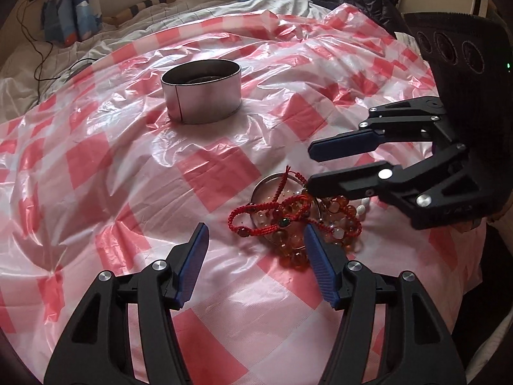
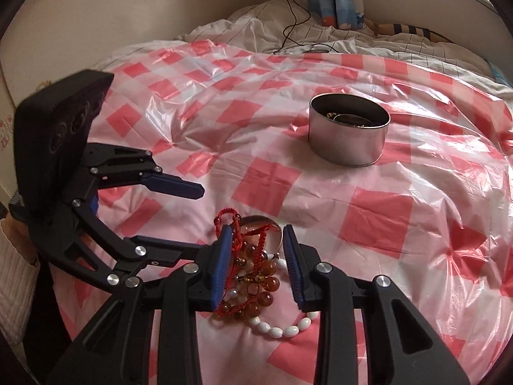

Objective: Organize jewelry

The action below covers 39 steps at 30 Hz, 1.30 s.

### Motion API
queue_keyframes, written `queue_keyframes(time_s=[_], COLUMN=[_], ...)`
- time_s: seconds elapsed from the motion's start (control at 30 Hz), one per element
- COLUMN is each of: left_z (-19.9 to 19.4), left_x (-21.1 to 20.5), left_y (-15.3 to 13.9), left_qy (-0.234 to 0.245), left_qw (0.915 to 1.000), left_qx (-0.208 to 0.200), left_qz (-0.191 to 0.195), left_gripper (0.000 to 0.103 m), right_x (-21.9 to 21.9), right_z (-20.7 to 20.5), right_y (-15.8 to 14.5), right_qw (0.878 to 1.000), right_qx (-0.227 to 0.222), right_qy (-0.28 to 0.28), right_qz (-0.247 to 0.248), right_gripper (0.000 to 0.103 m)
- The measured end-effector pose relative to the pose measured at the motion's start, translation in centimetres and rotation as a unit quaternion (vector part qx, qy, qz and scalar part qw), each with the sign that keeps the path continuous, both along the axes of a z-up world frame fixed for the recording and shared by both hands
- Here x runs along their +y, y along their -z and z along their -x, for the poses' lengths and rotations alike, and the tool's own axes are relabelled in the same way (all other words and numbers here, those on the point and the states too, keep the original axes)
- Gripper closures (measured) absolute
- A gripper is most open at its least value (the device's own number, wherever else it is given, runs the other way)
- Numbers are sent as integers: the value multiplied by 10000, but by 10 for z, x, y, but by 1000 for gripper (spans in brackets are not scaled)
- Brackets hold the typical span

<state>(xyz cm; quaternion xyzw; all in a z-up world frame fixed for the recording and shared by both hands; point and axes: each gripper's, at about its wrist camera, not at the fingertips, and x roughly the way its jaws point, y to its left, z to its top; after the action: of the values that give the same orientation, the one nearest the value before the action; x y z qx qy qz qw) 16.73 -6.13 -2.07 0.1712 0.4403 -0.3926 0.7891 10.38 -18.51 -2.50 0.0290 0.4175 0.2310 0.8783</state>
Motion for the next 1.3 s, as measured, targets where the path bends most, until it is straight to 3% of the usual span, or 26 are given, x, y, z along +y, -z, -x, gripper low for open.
queue_keyframes(time_s=[0.13, 0.3, 0.4, 0.67, 0.77, 0.9, 1.13, 1.23, 1.3], left_z=[3, -1, -6, -26, -35, -38, -37, -39, -41], left_x=[-3, 1, 2, 2, 3, 7, -1, -2, 0], left_y=[-1, -2, -2, 13, 22, 24, 27, 29, 31], left_qy=[99, -40, -140, -409, -553, -621, -590, -605, -668], left_qw=[9999, 10000, 9997, 9951, 9881, 9802, 9774, 9754, 9740], left_qx=[-41, -39, 63, 734, 1231, 1542, 1657, 1732, 1781], left_qz=[-15, 58, 183, 518, 738, 1071, 1173, 1218, 1230], left_gripper=[40, 36, 34, 30, 30, 30, 30, 42, 62], right_x=[3, 2, -2, -7, -8, -11, -8, -8, -9], right_z=[-5, -9, -9, -9, -10, -13, -14, -14, -14], right_y=[7, 10, 7, 3, 3, 9, 13, 14, 14], right_qw=[10000, 9999, 9998, 9994, 9993, 9987, 9987, 9987, 9987], right_qx=[56, 123, 116, 89, 143, 321, 395, 406, 386], right_qy=[6, 54, 67, 124, 140, 184, 181, 190, 182], right_qz=[-30, -58, -164, -308, -330, -354, -272, -244, -265], right_gripper=[76, 94, 98, 98, 98, 98, 98, 98, 98])
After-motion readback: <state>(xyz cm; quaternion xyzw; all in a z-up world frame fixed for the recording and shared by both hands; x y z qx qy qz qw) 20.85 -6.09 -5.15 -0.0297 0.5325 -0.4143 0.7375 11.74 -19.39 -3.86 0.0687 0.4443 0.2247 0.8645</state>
